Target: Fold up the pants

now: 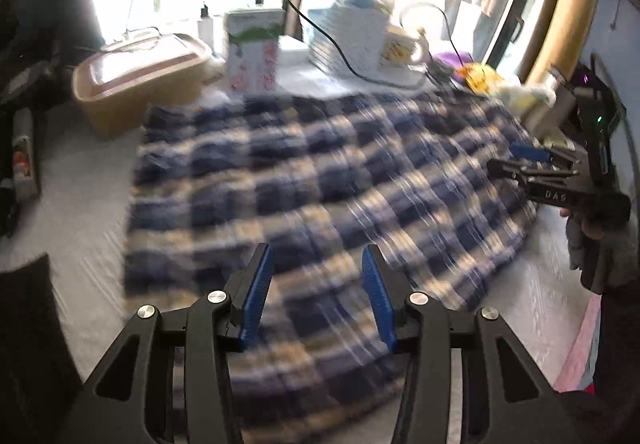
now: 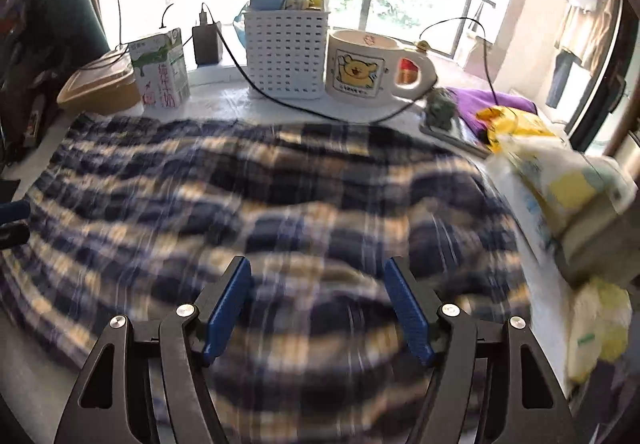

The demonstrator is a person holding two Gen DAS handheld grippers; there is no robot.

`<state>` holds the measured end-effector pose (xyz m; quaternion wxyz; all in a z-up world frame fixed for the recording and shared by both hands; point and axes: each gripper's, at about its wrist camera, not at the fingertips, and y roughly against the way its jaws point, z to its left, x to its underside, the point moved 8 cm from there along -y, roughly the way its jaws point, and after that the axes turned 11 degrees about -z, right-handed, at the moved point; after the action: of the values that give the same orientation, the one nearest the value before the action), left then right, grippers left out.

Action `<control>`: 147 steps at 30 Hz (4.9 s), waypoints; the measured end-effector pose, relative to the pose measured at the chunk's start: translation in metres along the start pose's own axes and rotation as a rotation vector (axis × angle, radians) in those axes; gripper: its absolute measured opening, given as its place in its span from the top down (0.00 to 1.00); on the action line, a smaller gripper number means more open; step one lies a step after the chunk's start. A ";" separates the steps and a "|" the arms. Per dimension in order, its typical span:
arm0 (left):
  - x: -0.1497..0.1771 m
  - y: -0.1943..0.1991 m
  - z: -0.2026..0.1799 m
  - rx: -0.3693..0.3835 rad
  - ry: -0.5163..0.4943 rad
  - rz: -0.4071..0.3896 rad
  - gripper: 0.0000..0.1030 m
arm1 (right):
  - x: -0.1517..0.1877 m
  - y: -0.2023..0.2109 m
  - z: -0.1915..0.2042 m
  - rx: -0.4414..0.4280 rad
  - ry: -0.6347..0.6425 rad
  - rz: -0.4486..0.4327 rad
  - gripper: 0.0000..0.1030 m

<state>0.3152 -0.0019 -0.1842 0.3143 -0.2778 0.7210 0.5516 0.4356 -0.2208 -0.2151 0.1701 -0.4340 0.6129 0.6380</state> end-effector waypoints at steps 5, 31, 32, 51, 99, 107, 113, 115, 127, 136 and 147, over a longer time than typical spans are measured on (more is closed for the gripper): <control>0.023 -0.014 -0.010 -0.030 -0.024 0.056 0.55 | 0.035 0.005 -0.007 -0.001 -0.011 0.043 0.29; -0.008 0.030 0.044 -0.184 0.073 -0.056 0.42 | 0.081 0.069 -0.085 0.067 -0.508 -0.067 0.27; -0.008 0.029 0.046 -0.190 0.076 -0.053 0.42 | 0.083 0.066 -0.086 0.062 -0.523 -0.059 0.27; -0.016 0.019 0.061 -0.219 0.095 -0.028 0.42 | 0.046 0.023 -0.088 -0.052 -0.653 -0.104 0.27; -0.008 0.069 0.133 -0.150 0.139 -0.149 0.42 | -0.111 0.053 0.131 -0.247 -0.177 -0.257 0.87; -0.002 0.086 0.154 -0.176 0.170 -0.164 0.42 | -0.099 0.031 0.233 -0.406 -0.048 -0.176 0.87; 0.007 0.092 0.168 -0.206 0.187 -0.147 0.42 | -0.073 0.012 0.293 -0.469 0.059 -0.096 0.87; 0.009 0.093 0.170 -0.218 0.188 -0.142 0.42 | -0.061 0.006 0.303 -0.494 0.080 -0.043 0.87; -0.014 0.085 0.163 -0.232 0.167 -0.138 0.42 | -0.041 0.039 0.315 -0.649 0.109 -0.043 0.11; -0.041 0.052 0.110 -0.124 0.050 -0.122 0.41 | -0.058 0.040 0.217 -0.497 0.010 -0.136 0.11; -0.071 -0.031 0.104 -0.124 -0.117 -0.042 0.41 | -0.078 -0.030 0.105 -0.336 -0.088 -0.148 0.53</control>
<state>0.3994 0.0958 -0.1701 0.3494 -0.2791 0.6601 0.6036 0.4664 -0.0929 -0.1883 0.1685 -0.4718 0.4561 0.7355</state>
